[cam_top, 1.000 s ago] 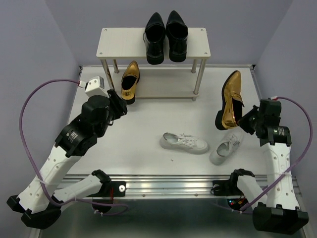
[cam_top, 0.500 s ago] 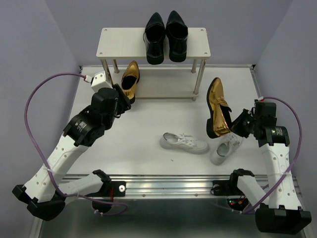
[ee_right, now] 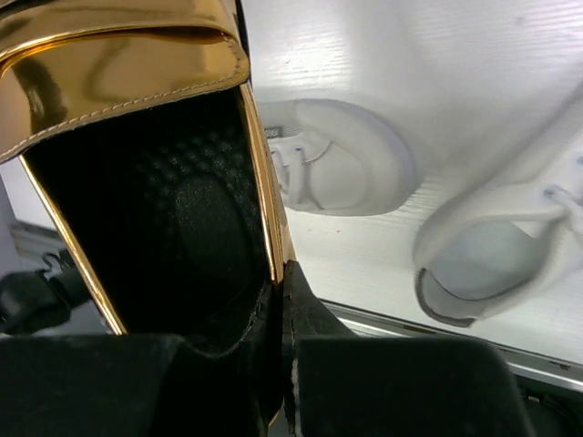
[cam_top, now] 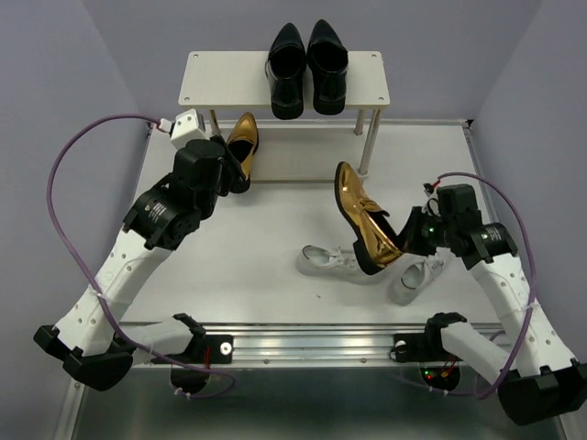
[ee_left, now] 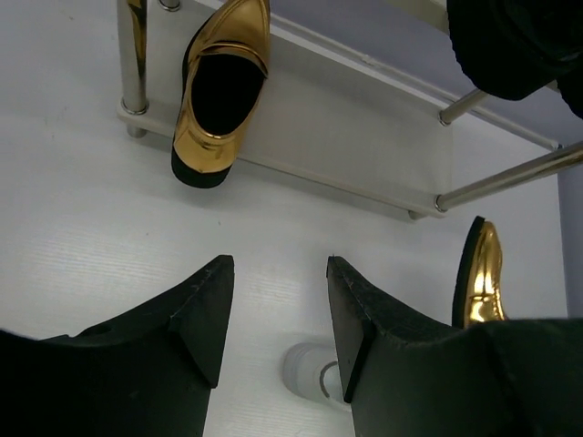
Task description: Place and organize the shoes onto the shoe shelf
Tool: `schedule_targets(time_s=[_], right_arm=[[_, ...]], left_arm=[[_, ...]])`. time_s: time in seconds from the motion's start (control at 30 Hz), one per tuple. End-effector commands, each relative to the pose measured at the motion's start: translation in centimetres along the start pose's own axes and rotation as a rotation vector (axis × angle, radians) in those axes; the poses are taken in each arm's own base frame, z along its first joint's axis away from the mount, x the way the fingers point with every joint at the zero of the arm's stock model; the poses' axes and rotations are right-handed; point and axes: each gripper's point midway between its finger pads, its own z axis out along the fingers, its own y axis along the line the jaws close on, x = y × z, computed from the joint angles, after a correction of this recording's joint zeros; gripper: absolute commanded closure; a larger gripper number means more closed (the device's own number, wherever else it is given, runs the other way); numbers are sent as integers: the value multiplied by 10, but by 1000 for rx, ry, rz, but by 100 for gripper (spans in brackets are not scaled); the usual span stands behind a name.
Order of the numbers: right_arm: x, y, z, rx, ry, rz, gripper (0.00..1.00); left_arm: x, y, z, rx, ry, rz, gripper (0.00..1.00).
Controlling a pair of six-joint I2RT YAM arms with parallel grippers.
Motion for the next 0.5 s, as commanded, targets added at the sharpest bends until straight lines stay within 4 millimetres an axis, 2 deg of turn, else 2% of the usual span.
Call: schedule_targets(time_s=[0.0, 0.03, 0.07, 0.1, 0.23, 0.27, 0.33, 0.47], right_arm=[[-27, 56, 8, -135, -111, -103, 99], [-32, 58, 13, -103, -134, -118, 99], [-30, 77, 21, -122, -119, -160, 99], [-29, 86, 25, -123, -120, -179, 99], [-43, 111, 49, -41, -181, -230, 99], [-43, 115, 61, -26, -166, -232, 99], [-55, 135, 66, -53, -214, -220, 99], [-80, 157, 88, -48, -279, -176, 99]], left_arm=[[-24, 9, -2, -39, -51, -13, 44], [-25, 11, 0, -44, -50, -17, 44], [-29, 18, 1, -64, -59, -27, 44], [-30, 22, 2, -67, -56, -31, 44], [-46, 43, -2, -96, -92, -58, 44], [-51, 51, -2, -119, -107, -64, 44], [-58, 58, -4, -133, -124, -61, 44], [-69, 66, -2, -151, -141, -62, 44]])
